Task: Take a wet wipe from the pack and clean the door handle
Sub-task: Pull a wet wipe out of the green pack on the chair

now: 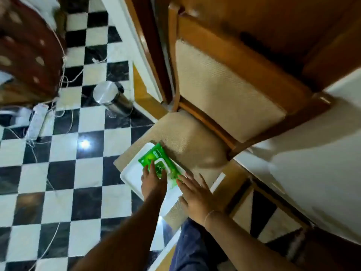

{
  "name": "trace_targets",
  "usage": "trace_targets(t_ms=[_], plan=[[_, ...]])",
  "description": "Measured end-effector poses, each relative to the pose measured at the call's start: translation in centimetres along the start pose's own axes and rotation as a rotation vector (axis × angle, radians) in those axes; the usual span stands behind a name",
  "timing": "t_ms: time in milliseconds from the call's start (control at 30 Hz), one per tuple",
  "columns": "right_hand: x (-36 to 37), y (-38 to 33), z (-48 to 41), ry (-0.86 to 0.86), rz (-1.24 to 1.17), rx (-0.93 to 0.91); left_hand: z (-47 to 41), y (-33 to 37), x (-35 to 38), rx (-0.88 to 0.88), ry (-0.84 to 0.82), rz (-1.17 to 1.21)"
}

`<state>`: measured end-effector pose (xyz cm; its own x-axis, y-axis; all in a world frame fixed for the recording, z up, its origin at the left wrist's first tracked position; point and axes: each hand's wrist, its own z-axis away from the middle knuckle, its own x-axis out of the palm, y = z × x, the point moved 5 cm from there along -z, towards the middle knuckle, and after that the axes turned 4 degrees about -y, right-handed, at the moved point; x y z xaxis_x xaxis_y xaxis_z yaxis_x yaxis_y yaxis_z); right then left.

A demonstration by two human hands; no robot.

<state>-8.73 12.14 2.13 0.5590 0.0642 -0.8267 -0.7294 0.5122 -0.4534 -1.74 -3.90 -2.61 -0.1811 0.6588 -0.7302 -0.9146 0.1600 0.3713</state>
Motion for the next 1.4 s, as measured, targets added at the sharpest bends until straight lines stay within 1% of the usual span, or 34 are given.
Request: trace_targets(t_ms=[33,67,100,133,267,367,467,533,633,700,800,867,933,1000,1067,1133,1167,1233,1400], plan=[[1.6,-0.2,-2.1,-0.079,-0.005,-0.019,-1.7,0.1,0.4,0.016,0.005,-0.009],[3.1,-0.4,-3.8,-0.170,-0.013,-0.001,-2.9,-0.4,1.1,-0.005,0.007,-0.023],[3.3,0.0,-5.0,-0.223,0.005,0.022,-3.8,0.7,1.3,0.013,-0.006,-0.066],[4.5,0.0,-6.5,-0.281,0.005,0.034,-5.2,-0.1,1.9,-0.016,-0.020,-0.100],[6.8,1.4,-8.3,-0.365,0.027,0.075,-6.4,-0.8,3.0,-0.017,0.017,-0.071],[8.0,2.4,-8.3,-0.424,0.077,0.075,-6.9,-1.7,2.8,-0.007,0.055,0.043],[8.7,2.7,-8.2,-0.466,0.120,0.069,-6.3,-2.2,2.4,0.040,0.062,0.107],[9.0,2.8,-8.3,-0.489,0.128,0.089,-6.2,-2.6,1.9,0.041,0.090,0.159],[9.1,2.4,-8.5,-0.482,0.149,0.113,-5.6,-4.4,1.8,-0.043,0.075,0.358],[9.0,1.9,-8.8,-0.431,0.071,0.171,-5.1,-5.6,2.1,-0.081,0.048,0.476],[8.3,2.0,-9.2,-0.262,-0.099,0.324,-4.3,-6.7,2.6,-0.102,0.063,0.557],[7.6,2.2,-9.3,-0.126,-0.131,0.384,-3.6,-7.1,2.7,-0.126,0.108,0.624],[7.0,1.8,-9.5,-0.013,-0.139,0.356,-2.9,-7.4,2.7,-0.154,0.160,0.664],[6.8,1.1,-10.2,0.038,-0.160,0.272,-2.5,-7.8,2.6,-0.159,0.204,0.642],[7.2,0.5,-11.0,-0.030,-0.160,0.214,-2.1,-8.0,2.4,-0.133,0.213,0.621],[7.8,0.5,-11.4,-0.125,-0.153,0.212,-1.8,-7.7,2.1,-0.109,0.217,0.627],[8.0,0.6,-11.5,-0.147,-0.149,0.223,-1.7,-7.5,1.9,-0.105,0.218,0.629],[8.2,0.8,-11.6,-0.163,-0.123,0.240,-1.4,-7.0,1.8,-0.106,0.213,0.624],[8.0,0.6,-11.9,-0.147,0.060,0.203,-0.7,-6.6,1.8,-0.104,0.218,0.615]])
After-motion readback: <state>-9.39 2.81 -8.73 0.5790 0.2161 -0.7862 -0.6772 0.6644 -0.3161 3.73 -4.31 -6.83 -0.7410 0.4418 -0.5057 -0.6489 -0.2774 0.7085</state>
